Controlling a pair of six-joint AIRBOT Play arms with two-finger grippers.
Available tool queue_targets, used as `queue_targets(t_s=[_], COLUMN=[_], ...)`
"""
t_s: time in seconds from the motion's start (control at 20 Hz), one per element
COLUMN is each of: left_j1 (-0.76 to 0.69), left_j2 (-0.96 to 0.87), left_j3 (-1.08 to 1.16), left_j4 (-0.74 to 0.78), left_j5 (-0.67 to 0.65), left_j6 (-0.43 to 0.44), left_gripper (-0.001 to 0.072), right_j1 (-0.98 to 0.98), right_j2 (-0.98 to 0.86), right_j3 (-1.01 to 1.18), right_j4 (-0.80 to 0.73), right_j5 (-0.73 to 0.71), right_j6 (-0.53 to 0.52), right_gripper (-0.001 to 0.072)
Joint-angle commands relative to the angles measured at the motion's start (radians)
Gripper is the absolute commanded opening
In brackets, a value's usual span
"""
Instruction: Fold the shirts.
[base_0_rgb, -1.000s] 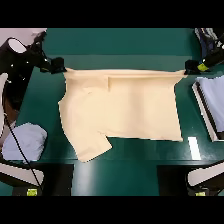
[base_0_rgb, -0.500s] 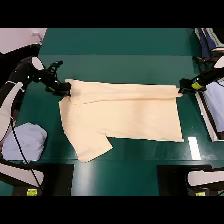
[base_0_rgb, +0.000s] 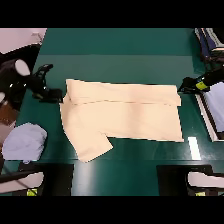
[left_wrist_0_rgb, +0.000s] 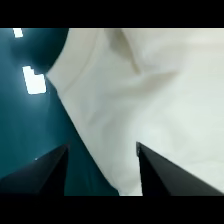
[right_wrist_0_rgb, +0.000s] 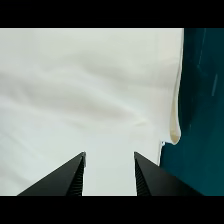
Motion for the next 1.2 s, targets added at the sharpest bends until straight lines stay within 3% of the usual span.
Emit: queue_targets(t_s=[0.0,0.25,0.8,0.85,0.9,0.95,1.15], left_j1=[0.002,0.001,-0.035,-0.051,-0.059,-0.059,-0.059], left_j2=[0.238,0.416,0.417,0.417,0.417,0.417,0.418], left_j3=[-0.292,-0.615,-0.75,-0.75,-0.749,-0.749,-0.691], left_j4=[-0.054,-0.229,-0.378,-0.378,-0.382,-0.391,-0.389], left_j5=[0.001,0.09,0.314,0.328,0.332,0.331,0.261], left_j6=[-0.024,-0.052,-0.018,-0.018,-0.017,-0.013,0.013], left_gripper=[0.0498,0.0498,0.0496,0.046,0.0187,0.0037,0.0023], right_j1=[0.0,0.0,0.001,0.001,0.0,-0.003,-0.085], right_j2=[0.086,0.146,0.149,0.149,0.149,0.149,0.207], right_j3=[-0.002,-0.002,-0.001,-0.002,-0.002,-0.002,-0.123], right_j4=[0.006,0.006,0.04,0.039,0.039,0.032,0.031], right_j5=[0.044,0.048,0.084,0.095,0.113,0.13,0.146], right_j6=[-0.006,-0.006,-0.006,-0.006,-0.006,-0.006,-0.006], right_gripper=[0.037,0.0393,0.0392,0.0391,0.0391,0.0391,0.0391])
